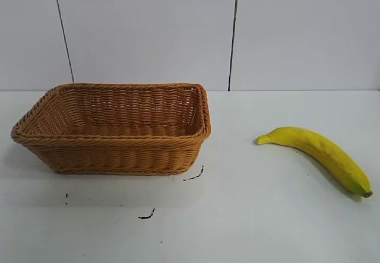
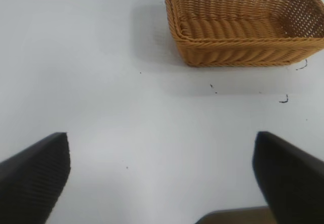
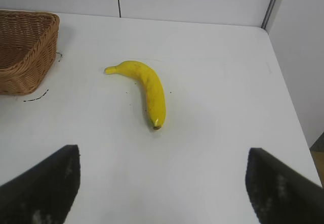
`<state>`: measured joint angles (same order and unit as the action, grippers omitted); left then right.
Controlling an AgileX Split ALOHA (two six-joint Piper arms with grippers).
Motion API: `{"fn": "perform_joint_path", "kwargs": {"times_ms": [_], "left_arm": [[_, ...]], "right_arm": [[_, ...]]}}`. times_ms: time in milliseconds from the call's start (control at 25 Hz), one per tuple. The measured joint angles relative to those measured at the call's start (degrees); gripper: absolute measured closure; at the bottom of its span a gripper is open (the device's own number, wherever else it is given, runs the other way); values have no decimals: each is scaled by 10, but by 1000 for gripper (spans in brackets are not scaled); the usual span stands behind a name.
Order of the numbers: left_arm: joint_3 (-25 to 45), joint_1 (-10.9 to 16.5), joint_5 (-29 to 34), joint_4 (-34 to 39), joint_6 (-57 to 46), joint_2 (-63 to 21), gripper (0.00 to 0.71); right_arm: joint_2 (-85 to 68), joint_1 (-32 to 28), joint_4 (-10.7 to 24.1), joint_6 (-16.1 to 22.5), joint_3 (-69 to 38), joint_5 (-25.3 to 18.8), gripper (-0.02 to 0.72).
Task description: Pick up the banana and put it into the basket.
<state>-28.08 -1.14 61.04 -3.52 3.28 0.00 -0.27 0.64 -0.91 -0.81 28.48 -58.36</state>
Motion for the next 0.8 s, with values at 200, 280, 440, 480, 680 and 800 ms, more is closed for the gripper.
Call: {"fn": "perform_joint_path", "kwargs": {"times_ms": [200,280,440,480,680,800], "left_arm": [[0,0,0,0,0,0,15],[0,0,0,0,0,0,15],[0,0,0,0,0,0,15],[0,0,0,0,0,0,15],[0,0,0,0,0,0,15],[0,0,0,0,0,0,15]], "right_arm": [[0,0,0,0,0,0,71],[0,0,0,0,0,0,71],[0,0,0,0,0,0,71],[5,0,0,0,1,-1,71],[111,0,-3,1,46,-2,71],[212,0,-4,2,94,-2,71]]}}
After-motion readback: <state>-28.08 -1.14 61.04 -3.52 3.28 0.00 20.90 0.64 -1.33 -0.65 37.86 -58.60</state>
